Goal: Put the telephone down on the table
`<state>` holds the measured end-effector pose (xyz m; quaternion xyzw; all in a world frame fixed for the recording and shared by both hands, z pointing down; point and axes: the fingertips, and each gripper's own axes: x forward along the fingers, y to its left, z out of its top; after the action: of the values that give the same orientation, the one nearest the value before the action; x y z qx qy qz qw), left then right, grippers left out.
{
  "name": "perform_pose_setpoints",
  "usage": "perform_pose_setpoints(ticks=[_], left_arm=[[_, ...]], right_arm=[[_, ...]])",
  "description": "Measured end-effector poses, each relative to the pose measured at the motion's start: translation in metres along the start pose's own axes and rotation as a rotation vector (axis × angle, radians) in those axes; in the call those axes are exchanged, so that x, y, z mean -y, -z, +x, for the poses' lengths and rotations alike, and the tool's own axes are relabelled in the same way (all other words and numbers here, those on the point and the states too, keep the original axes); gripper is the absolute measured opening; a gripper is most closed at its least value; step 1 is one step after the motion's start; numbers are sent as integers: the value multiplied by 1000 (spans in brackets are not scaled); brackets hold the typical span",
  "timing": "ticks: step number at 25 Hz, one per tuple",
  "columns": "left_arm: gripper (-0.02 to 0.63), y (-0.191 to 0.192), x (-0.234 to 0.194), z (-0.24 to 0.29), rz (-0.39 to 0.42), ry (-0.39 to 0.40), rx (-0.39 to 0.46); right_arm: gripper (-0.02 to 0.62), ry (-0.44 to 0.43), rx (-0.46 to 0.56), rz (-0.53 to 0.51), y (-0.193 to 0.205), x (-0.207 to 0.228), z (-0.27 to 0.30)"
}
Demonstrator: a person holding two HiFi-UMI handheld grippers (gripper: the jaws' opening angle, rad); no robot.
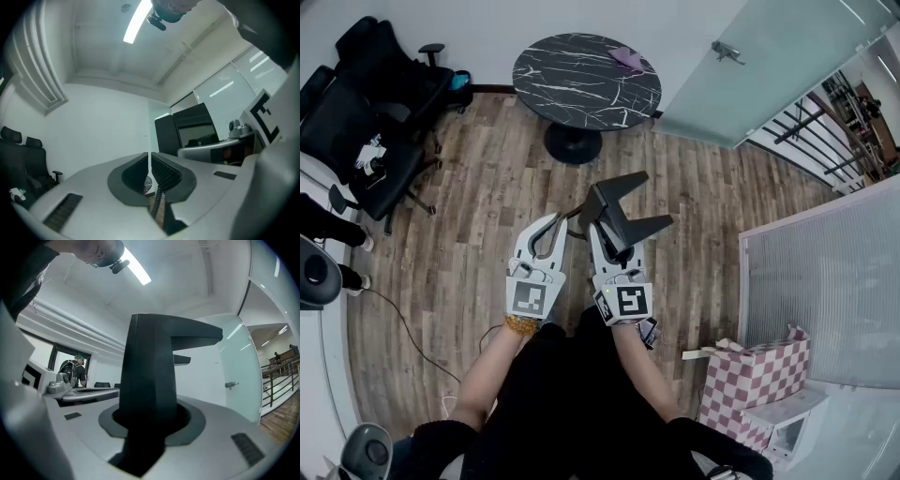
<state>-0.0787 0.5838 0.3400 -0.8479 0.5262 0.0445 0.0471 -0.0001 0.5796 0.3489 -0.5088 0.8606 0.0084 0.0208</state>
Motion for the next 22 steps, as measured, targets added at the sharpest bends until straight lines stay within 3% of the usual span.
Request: perform_pose_setpoints(ticks=[9,22], left_arm=[[28,22,-25,50,11,-10,-23],[28,35,-75,174,28,-54,-66]], right_arm=[[167,-18,0,-14,14,13,54],[167,-36,1,26,14,96,165]])
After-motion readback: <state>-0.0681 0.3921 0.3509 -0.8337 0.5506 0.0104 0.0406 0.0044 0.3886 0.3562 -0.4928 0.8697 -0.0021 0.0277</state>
